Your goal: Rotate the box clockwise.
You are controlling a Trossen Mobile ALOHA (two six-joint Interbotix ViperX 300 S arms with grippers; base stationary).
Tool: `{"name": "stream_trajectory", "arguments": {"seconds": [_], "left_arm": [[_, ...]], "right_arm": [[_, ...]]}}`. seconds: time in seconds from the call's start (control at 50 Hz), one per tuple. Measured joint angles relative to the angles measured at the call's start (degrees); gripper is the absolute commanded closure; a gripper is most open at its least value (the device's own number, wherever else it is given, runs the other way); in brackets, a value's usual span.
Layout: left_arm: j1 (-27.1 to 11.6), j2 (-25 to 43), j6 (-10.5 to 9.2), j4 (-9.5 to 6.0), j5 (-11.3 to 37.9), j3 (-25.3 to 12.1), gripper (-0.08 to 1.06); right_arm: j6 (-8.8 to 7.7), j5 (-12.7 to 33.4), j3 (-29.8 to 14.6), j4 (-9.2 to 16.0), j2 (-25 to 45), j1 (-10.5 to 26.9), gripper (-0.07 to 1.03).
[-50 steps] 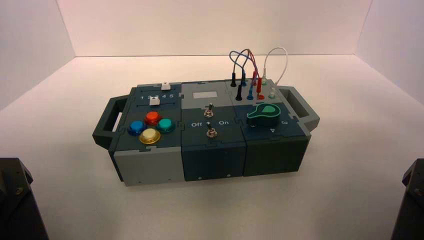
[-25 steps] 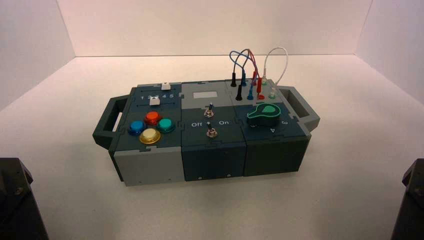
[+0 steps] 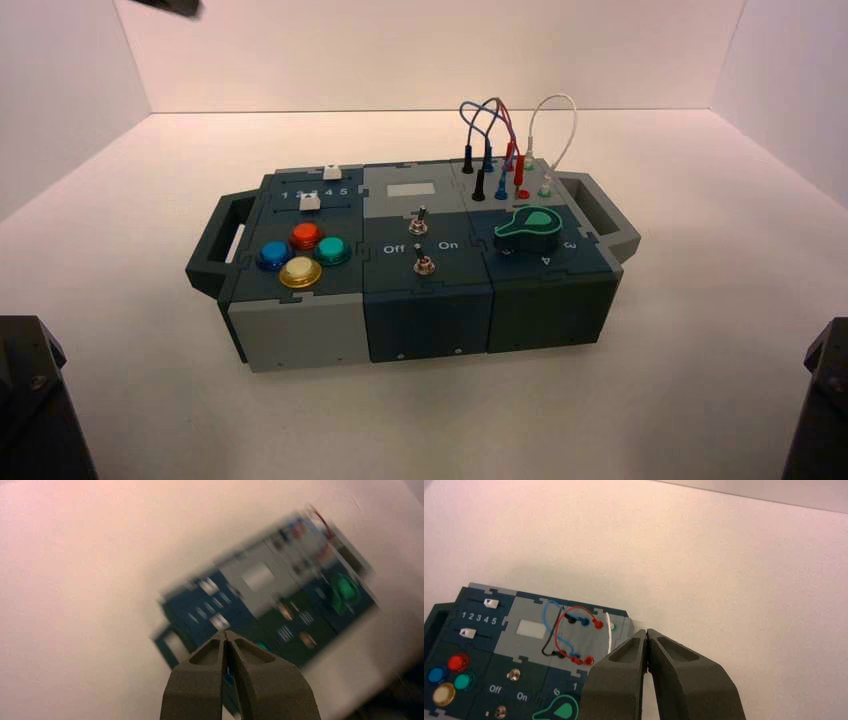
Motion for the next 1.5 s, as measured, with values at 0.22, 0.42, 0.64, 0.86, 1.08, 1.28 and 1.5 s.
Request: {"name": "stream_trajectory", "arguments": {"seconds": [0.22,0.42,0.64,0.86,1.08,1.28,1.5], "left_arm": [[-6.94,6.77,-2.37,-5.45,8.44,-2.55,1.01],[-10.90,10.81,-4.31,-9.93,13.18,-3.08,1.01],[-14.94,15.47,-4.66,-12.66,13.27,-2.37,1.01],[-18.37,21.53,-4.75,-13.18,12.13,-1.49,1.01],[-22.32,29.00,-4.75,-13.18,10.81,-1.67,1.01],[-24.26,33.13,-4.75,-13.27,10.02,-2.29,1.01],[-26.10,36.74,-4.75,-13.27,9.14,-2.46,1.01]], "right_arm": [[-0.18,2.81,-6.24,0.26,11.78,1.85,0.98],[-0.18,4.48,-12.04,0.62,20.65,4.48,0.98],[-0.18,5.27,-17.58,1.14,29.62,6.06,0.98],[-0.26,5.80,-21.27,1.67,35.60,6.06,0.98],[-0.35,6.33,-24.96,2.81,40.78,6.24,0.98],[-0.35,6.77,-27.77,3.69,45.70,6.50,0.98],[-0.35,6.94,-28.92,4.31,49.66,7.29,0.98]]}}
